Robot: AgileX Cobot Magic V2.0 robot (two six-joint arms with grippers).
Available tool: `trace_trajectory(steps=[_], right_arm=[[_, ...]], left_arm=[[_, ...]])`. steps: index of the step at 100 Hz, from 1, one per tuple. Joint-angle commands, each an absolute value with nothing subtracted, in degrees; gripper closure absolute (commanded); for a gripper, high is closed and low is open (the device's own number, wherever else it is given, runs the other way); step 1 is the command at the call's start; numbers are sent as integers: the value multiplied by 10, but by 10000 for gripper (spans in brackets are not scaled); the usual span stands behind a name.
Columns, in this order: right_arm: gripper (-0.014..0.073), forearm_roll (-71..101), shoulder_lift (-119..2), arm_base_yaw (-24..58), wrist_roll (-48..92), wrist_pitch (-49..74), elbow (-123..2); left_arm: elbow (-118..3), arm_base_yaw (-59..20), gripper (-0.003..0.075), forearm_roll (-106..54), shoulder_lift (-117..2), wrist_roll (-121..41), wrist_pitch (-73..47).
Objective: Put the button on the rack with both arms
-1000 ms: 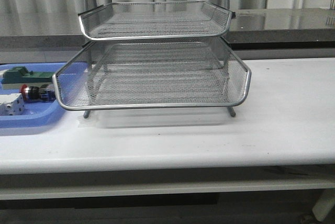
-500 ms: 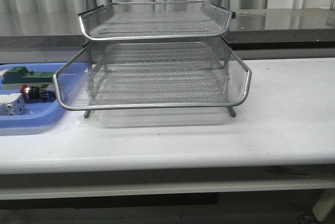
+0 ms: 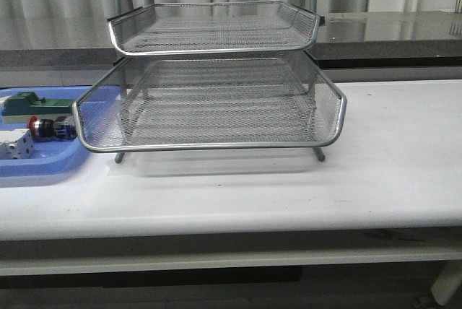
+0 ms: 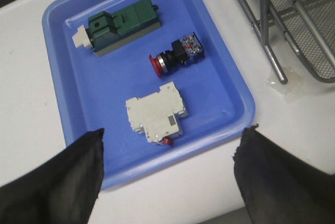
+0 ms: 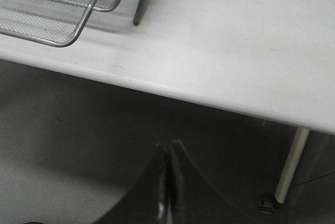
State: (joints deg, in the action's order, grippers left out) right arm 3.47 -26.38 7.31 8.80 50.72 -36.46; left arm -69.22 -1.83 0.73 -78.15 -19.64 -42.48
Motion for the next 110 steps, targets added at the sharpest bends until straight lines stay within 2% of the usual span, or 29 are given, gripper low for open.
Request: trace_trajectory(steps=[1,50,110], right_arm=[[654,35,-266,72,89,473,-378],[654,35,-266,72,89,473,-378],[654,35,-266,72,89,473,-378]], left_arm=[[-740,-18,227,0,-803,-222,-398],[-999,-18,227,-16,-1071,-342,-503],[-1147,-29,227,-11,-1255,-409,-530]])
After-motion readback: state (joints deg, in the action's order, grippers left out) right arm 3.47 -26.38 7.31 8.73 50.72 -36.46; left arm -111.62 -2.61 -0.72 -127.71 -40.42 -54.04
